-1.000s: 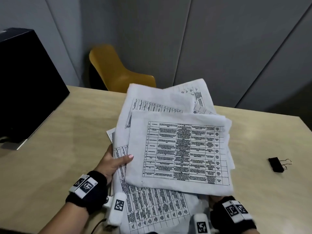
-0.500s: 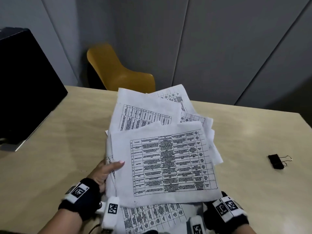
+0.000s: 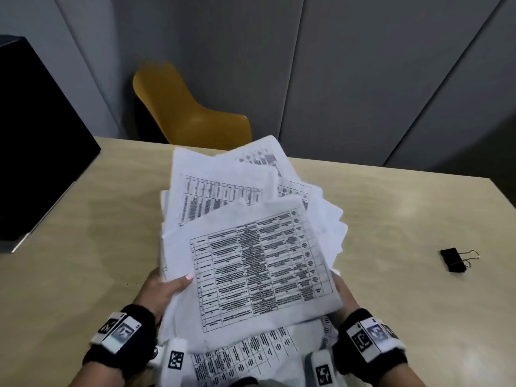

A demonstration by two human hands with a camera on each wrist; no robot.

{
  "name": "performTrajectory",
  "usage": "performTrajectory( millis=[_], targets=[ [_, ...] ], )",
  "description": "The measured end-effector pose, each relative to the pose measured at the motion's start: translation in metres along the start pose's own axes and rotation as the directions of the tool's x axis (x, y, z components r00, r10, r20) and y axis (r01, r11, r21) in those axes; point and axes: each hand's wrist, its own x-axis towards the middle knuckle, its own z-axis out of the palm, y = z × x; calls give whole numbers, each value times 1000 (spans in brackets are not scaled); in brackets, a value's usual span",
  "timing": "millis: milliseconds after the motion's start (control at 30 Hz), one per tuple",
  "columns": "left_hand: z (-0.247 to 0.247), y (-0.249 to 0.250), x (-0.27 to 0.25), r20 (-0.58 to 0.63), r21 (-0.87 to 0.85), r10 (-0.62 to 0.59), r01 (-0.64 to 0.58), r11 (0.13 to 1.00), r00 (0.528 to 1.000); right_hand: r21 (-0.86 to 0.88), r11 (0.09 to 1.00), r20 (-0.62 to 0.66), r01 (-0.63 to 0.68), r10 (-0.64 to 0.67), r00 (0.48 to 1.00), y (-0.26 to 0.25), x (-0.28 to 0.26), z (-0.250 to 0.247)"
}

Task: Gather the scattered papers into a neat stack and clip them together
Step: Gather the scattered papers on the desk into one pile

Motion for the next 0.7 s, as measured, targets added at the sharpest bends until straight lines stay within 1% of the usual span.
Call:
performTrajectory(
  millis=[67,100,133,167,200,233,267,300,367,433,467,533,633,700],
  targets=[
    [-12,-6,3,-62,-36,-31,29,999,998,-75,996,-97,52,-59,994,-2,5,-5],
    [-19,-8,4,-98,-68,-56,50,996,994,-117,991,-176,60,-81,981,-2,8,-9],
    [-26,-10,4,-116,-103,-73,62,993,991,-227,973,-282,41,-106,954,-4,10,-12],
    [-33,-13,4,-142,-123,-90,72,990,986,-330,944,-382,-10,-124,916,-3,15,-17],
    [-39,-16,3,-153,-141,-102,80,987,983,-460,881,-469,-116,-130,873,-4,17,-20],
    [-44,-19,2,-162,-150,-114,89,985,980,-569,792,-527,-220,-146,837,-3,17,-24],
    [-48,-21,2,-167,-166,-118,90,982,979,-622,727,-555,-290,-147,819,-4,16,-25],
    [-51,-23,2,-161,-177,-124,95,980,979,-644,706,-541,-295,-148,828,-5,14,-25],
    [-51,-23,1,-152,-186,-122,93,978,981,-627,749,-447,-214,-120,887,-6,13,-20],
    [-49,-22,3,-155,-202,-104,72,977,982,-613,769,-364,-179,-74,929,-4,16,-15],
    [-47,-22,3,-162,-215,-95,59,975,982,-621,766,-347,-168,-76,935,-4,18,-13],
    [-47,-24,5,-170,-241,-98,55,969,981,-664,738,-325,-118,-143,935,-12,28,-9],
    [-49,-25,7,-171,-258,-118,71,964,978,-737,674,-297,-45,-263,918,-31,49,-9],
    [-50,-25,7,-171,-258,-130,83,963,977,-763,646,-290,-33,-296,910,-44,67,-12]
  ],
)
